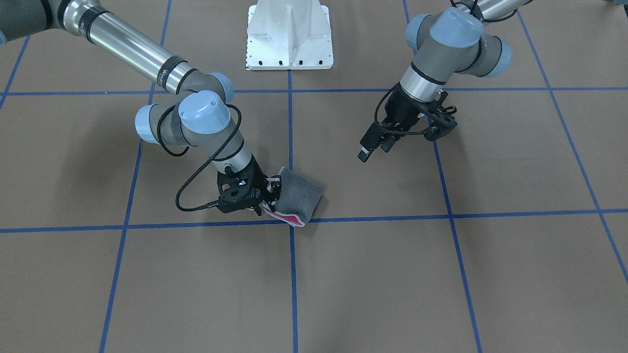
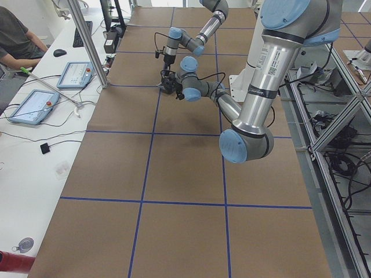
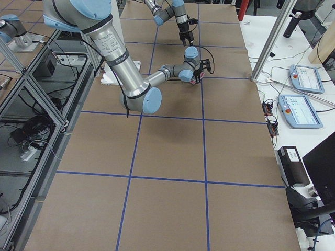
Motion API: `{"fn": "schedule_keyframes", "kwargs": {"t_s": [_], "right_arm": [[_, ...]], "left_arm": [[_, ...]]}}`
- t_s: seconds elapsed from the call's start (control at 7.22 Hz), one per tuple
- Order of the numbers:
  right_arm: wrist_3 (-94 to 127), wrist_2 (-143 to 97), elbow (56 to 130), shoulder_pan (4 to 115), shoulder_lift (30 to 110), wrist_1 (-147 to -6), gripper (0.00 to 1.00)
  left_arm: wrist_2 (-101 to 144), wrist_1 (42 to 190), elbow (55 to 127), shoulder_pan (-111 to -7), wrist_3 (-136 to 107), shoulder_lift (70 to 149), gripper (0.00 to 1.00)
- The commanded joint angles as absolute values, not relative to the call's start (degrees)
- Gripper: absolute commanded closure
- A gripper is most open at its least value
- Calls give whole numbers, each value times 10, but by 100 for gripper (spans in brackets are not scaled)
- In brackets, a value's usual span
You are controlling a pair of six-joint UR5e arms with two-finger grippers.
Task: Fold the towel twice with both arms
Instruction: 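Grasp the folded towel's edge with the right gripper while the left gripper withdraws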
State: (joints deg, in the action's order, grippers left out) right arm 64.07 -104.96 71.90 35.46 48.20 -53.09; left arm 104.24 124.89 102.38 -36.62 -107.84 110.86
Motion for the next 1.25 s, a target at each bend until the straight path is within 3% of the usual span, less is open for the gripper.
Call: {"fn": "schedule_keyframes", "kwargs": {"t_s": [0.0, 0.14, 0.55, 1.11], "right_arm": [[641, -1049, 720, 354, 483, -531, 94], [641, -1049, 721, 354, 483, -530, 100], [641, -1050, 730, 355, 484, -528, 100], [648, -1056, 796, 356, 530, -535, 100]], "left_arm": [[1042, 1249, 1022, -366, -1078, 1109, 0], [1042, 1249, 1021, -365, -1078, 1110, 0], [1042, 1248, 1020, -364, -1078, 1111, 0], [1041, 1248, 1020, -364, -1081, 1112, 0]]}}
